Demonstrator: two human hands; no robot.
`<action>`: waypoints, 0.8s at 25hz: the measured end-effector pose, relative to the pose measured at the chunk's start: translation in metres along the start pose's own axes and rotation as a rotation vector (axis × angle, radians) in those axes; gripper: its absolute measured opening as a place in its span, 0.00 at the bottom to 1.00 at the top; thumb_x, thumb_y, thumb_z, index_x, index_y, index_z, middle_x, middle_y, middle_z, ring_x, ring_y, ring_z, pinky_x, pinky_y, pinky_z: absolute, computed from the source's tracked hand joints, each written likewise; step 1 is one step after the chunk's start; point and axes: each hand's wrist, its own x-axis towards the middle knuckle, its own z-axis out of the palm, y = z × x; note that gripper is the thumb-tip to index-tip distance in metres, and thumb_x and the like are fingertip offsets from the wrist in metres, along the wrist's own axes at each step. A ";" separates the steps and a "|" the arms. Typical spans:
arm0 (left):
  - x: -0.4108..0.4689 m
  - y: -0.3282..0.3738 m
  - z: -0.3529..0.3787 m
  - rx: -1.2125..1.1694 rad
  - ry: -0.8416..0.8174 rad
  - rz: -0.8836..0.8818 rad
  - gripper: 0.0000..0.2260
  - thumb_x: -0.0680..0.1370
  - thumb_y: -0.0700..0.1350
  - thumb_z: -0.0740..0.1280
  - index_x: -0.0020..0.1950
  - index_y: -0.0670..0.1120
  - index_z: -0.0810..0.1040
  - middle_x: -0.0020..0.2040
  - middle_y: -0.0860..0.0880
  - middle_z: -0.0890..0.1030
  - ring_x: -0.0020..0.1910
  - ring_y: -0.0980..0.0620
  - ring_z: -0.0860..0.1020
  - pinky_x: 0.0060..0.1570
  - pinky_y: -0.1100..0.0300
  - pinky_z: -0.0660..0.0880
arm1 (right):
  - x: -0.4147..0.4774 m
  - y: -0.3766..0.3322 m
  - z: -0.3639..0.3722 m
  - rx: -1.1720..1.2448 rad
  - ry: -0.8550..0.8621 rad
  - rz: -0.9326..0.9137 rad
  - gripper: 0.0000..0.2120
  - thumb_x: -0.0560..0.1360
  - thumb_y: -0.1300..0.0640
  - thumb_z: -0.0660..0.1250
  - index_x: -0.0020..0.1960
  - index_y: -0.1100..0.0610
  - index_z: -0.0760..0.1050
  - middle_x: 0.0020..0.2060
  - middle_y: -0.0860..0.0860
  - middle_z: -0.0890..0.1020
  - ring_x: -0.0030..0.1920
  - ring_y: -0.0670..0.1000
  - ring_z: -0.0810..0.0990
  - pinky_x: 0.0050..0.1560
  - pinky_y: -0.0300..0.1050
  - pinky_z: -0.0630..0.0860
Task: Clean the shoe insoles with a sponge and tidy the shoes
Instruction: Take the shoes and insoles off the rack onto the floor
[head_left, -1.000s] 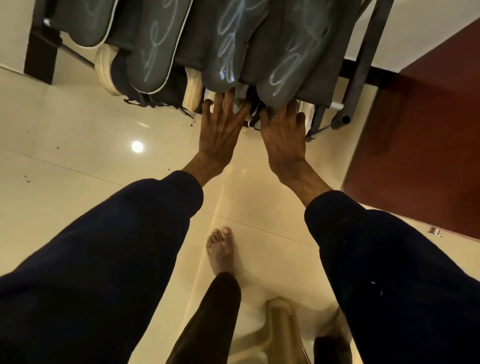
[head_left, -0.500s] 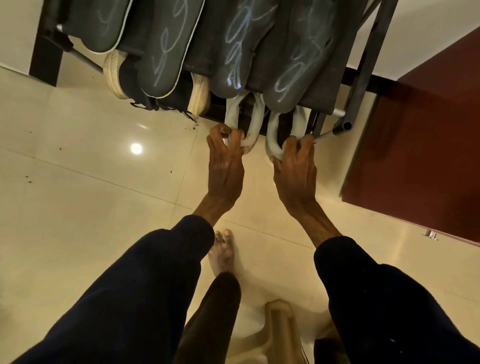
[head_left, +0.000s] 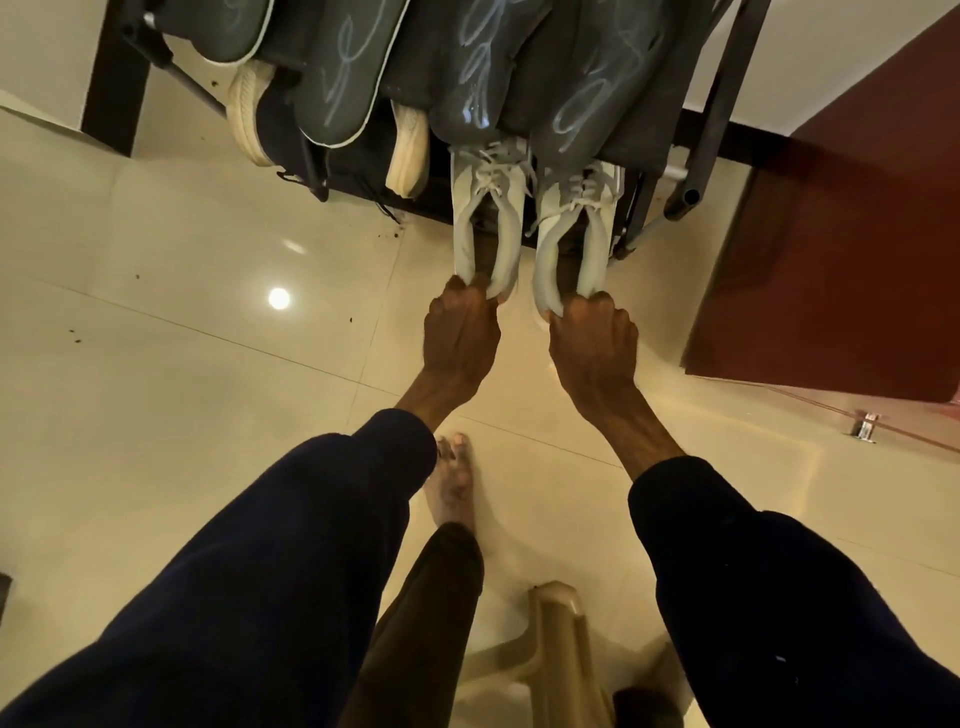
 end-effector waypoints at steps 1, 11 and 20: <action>-0.012 0.002 -0.004 -0.014 0.008 0.026 0.08 0.78 0.35 0.71 0.57 0.37 0.81 0.44 0.37 0.83 0.38 0.37 0.82 0.40 0.48 0.81 | -0.012 0.002 0.002 0.028 0.004 -0.014 0.10 0.80 0.57 0.70 0.54 0.64 0.81 0.43 0.62 0.81 0.42 0.61 0.84 0.43 0.50 0.80; -0.233 0.037 0.023 -0.155 -0.206 -0.195 0.10 0.80 0.51 0.68 0.54 0.45 0.83 0.51 0.45 0.84 0.51 0.43 0.82 0.55 0.42 0.80 | -0.217 0.094 0.030 0.107 -0.105 -0.012 0.05 0.73 0.62 0.76 0.46 0.61 0.82 0.36 0.60 0.80 0.31 0.59 0.82 0.32 0.47 0.80; -0.332 0.094 0.107 -0.159 -0.384 0.048 0.07 0.75 0.33 0.73 0.51 0.40 0.85 0.50 0.41 0.85 0.48 0.42 0.83 0.59 0.67 0.74 | -0.338 0.191 0.099 0.135 -0.217 0.284 0.07 0.73 0.66 0.73 0.50 0.63 0.82 0.39 0.63 0.81 0.33 0.63 0.82 0.34 0.52 0.82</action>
